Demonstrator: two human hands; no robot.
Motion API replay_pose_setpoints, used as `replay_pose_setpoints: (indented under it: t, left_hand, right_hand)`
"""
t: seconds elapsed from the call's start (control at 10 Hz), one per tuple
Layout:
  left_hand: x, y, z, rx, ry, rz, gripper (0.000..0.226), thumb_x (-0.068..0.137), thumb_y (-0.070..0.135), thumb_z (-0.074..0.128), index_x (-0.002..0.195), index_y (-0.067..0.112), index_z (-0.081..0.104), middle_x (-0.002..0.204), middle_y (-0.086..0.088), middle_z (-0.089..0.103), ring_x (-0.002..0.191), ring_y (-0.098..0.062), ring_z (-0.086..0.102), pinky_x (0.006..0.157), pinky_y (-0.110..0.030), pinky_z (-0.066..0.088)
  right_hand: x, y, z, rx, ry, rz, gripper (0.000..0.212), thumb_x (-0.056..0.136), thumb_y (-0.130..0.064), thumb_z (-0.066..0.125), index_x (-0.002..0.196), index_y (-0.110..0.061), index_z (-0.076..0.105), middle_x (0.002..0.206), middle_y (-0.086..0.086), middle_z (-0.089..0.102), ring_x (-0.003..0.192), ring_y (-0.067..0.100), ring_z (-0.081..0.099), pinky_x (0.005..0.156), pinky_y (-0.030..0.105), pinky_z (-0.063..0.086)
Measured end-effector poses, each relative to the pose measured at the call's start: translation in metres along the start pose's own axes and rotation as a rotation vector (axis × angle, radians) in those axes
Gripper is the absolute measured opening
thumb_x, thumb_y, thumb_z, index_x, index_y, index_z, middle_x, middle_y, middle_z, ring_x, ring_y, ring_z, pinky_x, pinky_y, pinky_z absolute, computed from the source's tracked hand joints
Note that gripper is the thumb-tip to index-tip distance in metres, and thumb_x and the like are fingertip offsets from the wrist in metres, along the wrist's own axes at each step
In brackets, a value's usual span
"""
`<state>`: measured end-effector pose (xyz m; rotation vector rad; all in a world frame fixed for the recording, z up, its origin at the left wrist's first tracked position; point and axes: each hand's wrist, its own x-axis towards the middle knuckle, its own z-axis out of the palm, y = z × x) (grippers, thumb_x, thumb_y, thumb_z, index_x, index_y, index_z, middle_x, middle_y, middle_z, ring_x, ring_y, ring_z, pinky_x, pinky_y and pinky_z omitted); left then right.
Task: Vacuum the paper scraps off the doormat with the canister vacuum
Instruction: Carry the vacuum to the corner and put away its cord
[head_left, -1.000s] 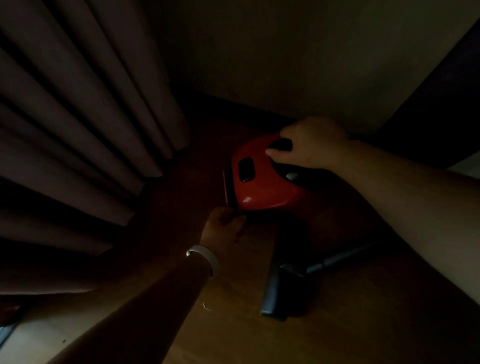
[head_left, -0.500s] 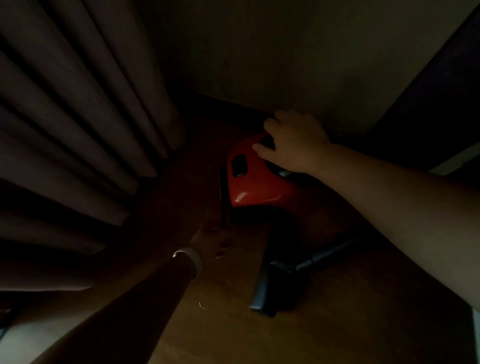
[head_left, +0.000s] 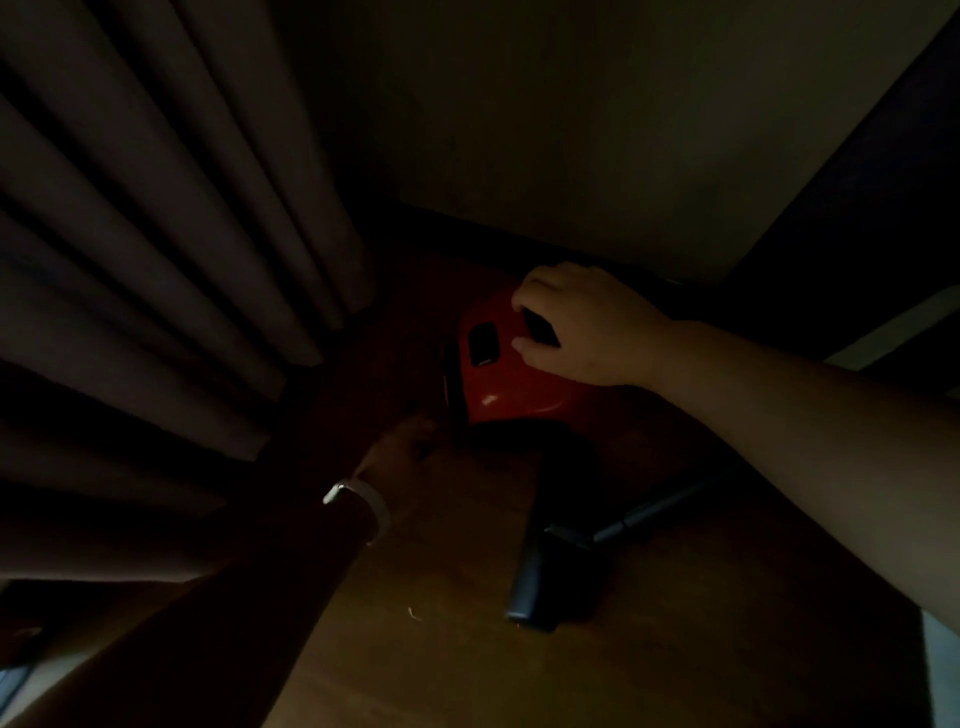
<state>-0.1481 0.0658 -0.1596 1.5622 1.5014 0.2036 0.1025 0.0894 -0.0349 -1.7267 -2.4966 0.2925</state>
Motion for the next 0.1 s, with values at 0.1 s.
replay_pose_setpoints:
  t: [0.1]
  left_hand:
    - [-0.0165,0.0267,-0.0286,-0.076,0.029,0.088,0.038,0.084,0.021,0.068,0.121,0.019,0.059,0.108,0.005,0.062,0.101,-0.015,0.060,0.097,-0.034,0.048]
  right_hand:
    - [-0.0083,-0.0107,-0.0227,0.110,-0.008,0.079,0.047,0.095,-0.045,0.059,0.132,-0.017,0.055,0.130,0.002,0.055,0.117,0.021,0.051,0.097,0.037,0.044]
